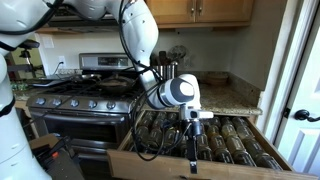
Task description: Open the top drawer at the bottom right of the stove
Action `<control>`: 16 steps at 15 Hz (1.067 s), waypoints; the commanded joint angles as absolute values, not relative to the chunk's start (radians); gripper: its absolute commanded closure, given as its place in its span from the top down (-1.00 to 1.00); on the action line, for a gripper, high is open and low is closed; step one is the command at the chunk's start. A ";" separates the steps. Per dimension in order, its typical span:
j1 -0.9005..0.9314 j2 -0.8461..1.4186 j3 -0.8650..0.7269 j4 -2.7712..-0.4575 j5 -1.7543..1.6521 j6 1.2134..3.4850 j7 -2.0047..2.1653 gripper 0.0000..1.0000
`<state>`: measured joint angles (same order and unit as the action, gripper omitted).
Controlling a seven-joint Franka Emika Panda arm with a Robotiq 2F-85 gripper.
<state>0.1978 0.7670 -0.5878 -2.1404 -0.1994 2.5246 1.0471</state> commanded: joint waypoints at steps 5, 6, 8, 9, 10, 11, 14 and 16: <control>0.217 0.550 -0.599 -2.269 -0.238 2.634 1.066 1.00; 0.212 0.512 -0.601 -2.286 -0.237 2.654 1.065 1.00; 0.202 0.446 -0.602 -2.313 -0.239 2.694 1.060 1.00; 0.191 0.416 -0.594 -2.323 -0.233 2.715 1.056 1.00; 0.164 0.385 -0.568 -2.331 -0.216 2.733 1.027 1.00; 0.151 0.363 -0.555 -2.341 -0.203 2.759 1.027 1.00; 0.086 0.317 -0.480 -2.355 -0.156 2.819 0.987 1.00; 0.095 0.370 -0.488 -2.303 -0.184 2.791 1.024 1.00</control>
